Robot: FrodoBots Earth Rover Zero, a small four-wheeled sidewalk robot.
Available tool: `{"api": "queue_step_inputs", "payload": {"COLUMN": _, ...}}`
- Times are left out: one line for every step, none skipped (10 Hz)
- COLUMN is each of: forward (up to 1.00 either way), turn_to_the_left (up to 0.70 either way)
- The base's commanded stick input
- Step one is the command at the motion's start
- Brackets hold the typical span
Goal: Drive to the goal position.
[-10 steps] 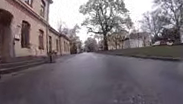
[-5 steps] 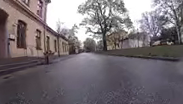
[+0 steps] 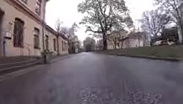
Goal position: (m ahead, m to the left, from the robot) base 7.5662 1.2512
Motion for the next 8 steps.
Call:
{"api": "queue_step_inputs", "payload": {"forward": 1.00, "turn_to_the_left": 0.00}}
{"api": "queue_step_inputs", "payload": {"forward": 1.00, "turn_to_the_left": 0.00}}
{"api": "queue_step_inputs", "payload": {"forward": 1.00, "turn_to_the_left": 0.00}}
{"api": "queue_step_inputs", "payload": {"forward": 1.00, "turn_to_the_left": 0.00}}
{"api": "queue_step_inputs", "payload": {"forward": 1.00, "turn_to_the_left": 0.00}}
{"api": "queue_step_inputs", "payload": {"forward": 1.00, "turn_to_the_left": 0.00}}
{"api": "queue_step_inputs", "payload": {"forward": 1.00, "turn_to_the_left": 0.00}}
{"api": "queue_step_inputs", "payload": {"forward": 1.00, "turn_to_the_left": 0.00}}
